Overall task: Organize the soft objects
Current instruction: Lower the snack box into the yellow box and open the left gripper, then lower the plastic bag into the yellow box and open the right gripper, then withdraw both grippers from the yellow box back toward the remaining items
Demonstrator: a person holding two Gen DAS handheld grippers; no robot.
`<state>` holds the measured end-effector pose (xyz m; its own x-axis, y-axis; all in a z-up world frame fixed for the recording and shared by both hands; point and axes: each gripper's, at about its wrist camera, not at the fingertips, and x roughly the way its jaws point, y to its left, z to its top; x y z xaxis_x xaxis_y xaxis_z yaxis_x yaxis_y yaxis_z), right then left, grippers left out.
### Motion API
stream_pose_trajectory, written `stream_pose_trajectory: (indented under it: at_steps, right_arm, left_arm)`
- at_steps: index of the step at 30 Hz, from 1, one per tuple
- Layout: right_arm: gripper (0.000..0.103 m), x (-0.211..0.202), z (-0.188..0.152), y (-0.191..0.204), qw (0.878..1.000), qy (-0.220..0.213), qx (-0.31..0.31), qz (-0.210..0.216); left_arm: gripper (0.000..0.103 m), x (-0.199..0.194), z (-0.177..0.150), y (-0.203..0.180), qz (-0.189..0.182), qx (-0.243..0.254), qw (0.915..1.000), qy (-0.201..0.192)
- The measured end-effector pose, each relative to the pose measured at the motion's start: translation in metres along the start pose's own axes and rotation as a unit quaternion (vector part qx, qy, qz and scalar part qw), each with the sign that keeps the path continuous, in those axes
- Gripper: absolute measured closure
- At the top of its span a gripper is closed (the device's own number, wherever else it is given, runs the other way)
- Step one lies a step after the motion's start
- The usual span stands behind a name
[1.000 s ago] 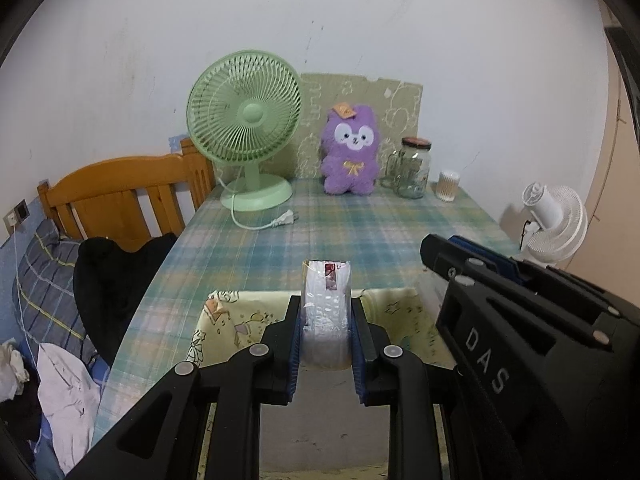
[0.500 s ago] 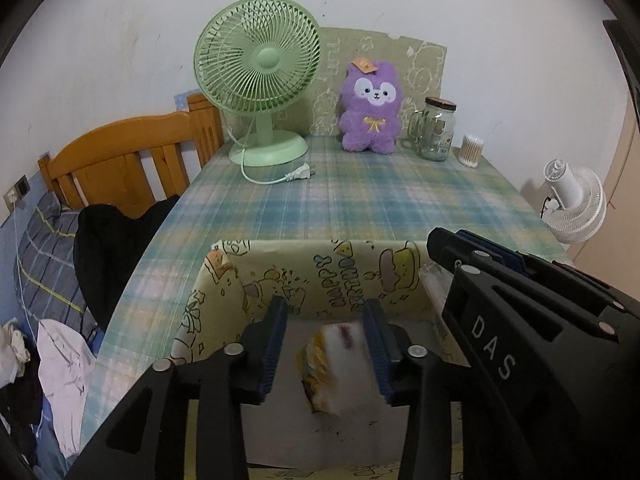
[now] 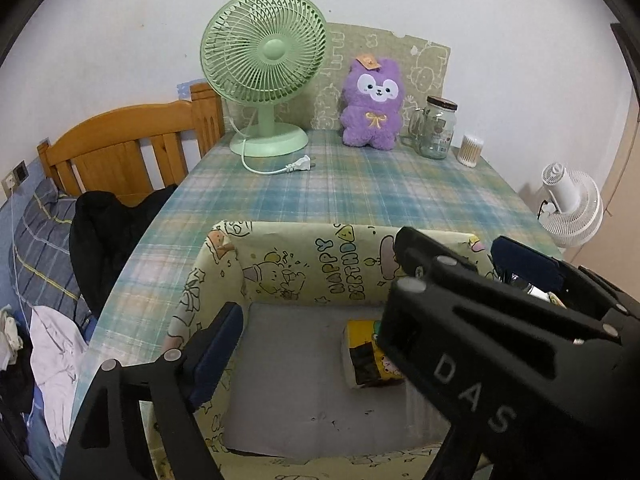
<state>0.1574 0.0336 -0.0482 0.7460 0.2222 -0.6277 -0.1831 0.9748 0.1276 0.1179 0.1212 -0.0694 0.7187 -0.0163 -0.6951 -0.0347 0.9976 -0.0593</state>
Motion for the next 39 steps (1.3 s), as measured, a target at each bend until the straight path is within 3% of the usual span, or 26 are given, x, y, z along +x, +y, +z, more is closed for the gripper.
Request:
stream_pose_trajectory:
  at_steps: [6, 20, 39]
  right_arm:
    - [0.021, -0.009, -0.001, 0.002, 1.000, -0.005, -0.009, -0.006]
    - [0.018, -0.046, -0.005, -0.003, 0.999, -0.030, -0.020, -0.011]
    - [0.012, -0.110, -0.009, -0.032, 0.996, -0.082, -0.023, -0.015]
  left_arm:
    - [0.008, -0.010, 0.002, 0.001, 0.011, 0.003, 0.9999, -0.012]
    - [0.000, -0.044, 0.003, -0.014, 0.033, 0.014, 0.9978, -0.056]
    - [0.001, -0.088, -0.005, -0.053, 0.025, 0.014, 0.9952, -0.094]
